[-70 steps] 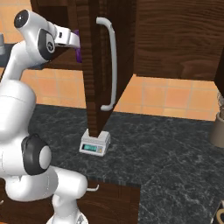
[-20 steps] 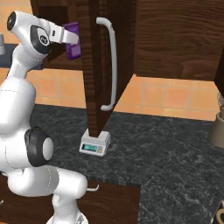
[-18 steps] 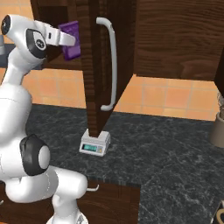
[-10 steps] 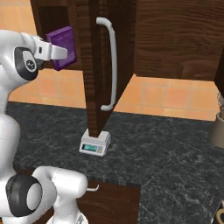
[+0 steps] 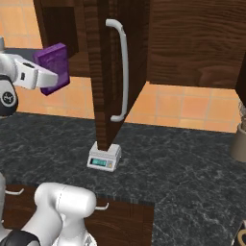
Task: Pick the cereal and place it on the digital scale for weighing, and close the cabinet.
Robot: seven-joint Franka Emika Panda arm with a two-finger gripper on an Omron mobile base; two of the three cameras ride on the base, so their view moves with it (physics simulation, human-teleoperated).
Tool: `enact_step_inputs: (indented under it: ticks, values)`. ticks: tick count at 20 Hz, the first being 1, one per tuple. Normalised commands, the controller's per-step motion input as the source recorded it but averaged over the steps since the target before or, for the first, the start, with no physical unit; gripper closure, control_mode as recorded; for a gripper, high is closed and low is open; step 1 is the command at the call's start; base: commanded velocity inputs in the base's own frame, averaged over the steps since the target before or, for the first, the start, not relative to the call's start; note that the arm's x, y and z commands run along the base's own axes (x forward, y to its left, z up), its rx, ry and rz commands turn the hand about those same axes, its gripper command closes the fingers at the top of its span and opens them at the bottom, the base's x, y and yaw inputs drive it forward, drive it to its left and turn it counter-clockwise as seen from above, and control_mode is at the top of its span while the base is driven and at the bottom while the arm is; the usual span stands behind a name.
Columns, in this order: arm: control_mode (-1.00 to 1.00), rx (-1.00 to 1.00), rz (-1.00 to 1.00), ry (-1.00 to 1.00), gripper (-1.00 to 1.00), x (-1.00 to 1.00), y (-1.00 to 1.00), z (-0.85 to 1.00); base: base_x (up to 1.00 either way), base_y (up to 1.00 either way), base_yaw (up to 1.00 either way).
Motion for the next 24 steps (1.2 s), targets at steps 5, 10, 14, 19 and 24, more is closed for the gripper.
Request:
enact_step_inputs:
  ticks: [5, 10, 14, 19, 24]
  values:
    - [-1.00, 0.02, 0.00, 0.05, 1.00, -0.05, 0.08, -0.65, 0.00, 0.00, 0.00]
    - [-1.00, 0.09, 0.00, 0.06, 1.00, 0.00, 0.00, -0.70, 0.00, 0.00, 0.00]
    - [-1.00, 0.09, 0.00, 0.02, 1.00, 0.02, 0.00, -0.62, 0.00, 0.00, 0.00]
    - [-1.00, 0.01, 0.03, 0.00, 1.00, 0.21, 0.00, -0.62, 0.00, 0.00, 0.00]
    - [-1.00, 0.00, 0.05, 0.00, 1.00, 0.38, 0.00, -0.41, 0.00, 0.00, 0.00]
